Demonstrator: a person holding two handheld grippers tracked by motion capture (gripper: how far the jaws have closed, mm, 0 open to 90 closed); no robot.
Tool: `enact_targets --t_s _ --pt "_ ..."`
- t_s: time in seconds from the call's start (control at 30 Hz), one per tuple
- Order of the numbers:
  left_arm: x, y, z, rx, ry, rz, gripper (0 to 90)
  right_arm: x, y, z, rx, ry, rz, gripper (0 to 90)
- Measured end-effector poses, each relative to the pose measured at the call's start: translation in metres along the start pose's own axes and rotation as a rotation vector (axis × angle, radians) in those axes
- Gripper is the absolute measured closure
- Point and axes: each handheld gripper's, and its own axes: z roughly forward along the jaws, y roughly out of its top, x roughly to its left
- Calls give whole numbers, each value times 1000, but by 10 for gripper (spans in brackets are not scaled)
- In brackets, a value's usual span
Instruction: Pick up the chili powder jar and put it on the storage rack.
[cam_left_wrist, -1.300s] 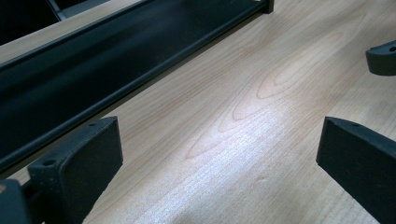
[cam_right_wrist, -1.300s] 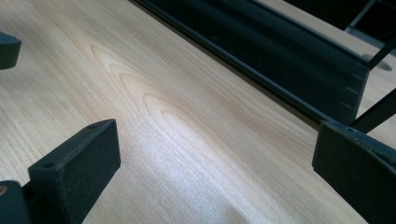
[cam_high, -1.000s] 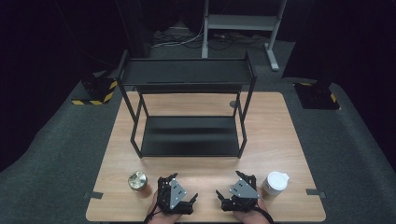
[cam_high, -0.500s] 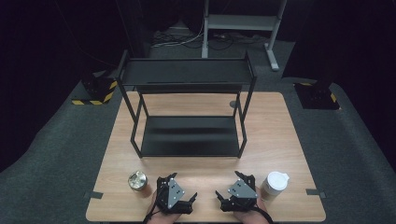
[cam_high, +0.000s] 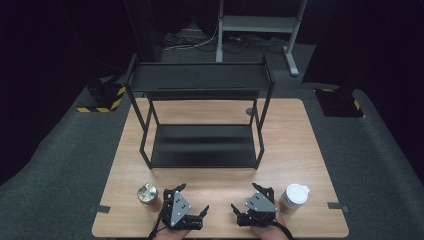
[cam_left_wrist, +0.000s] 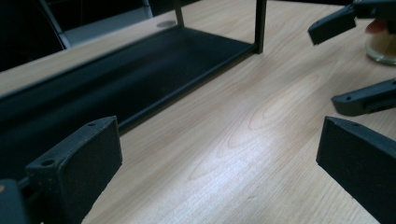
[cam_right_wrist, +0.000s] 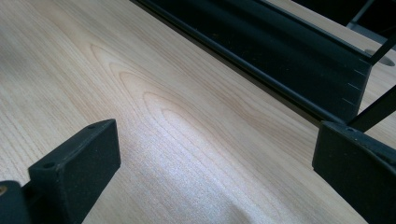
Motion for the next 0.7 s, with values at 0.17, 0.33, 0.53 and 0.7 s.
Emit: enact_targets --t_s 0.17,0.33,0.53,0.7 --pt "-1 4 -6 -28 1 -1 4 2 0 0 1 -4 -12 0" --pt "-2 9 -13 -57 -4 -1 4 2 -1 0 -6 -4 -9 0" --pt "-1 16 -24 -78 -2 -9 4 0 -1 -1 -8 -4 5 0" --pt "0 17 -29 -95 10 -4 4 0 -2 -1 -8 -4 9 0"
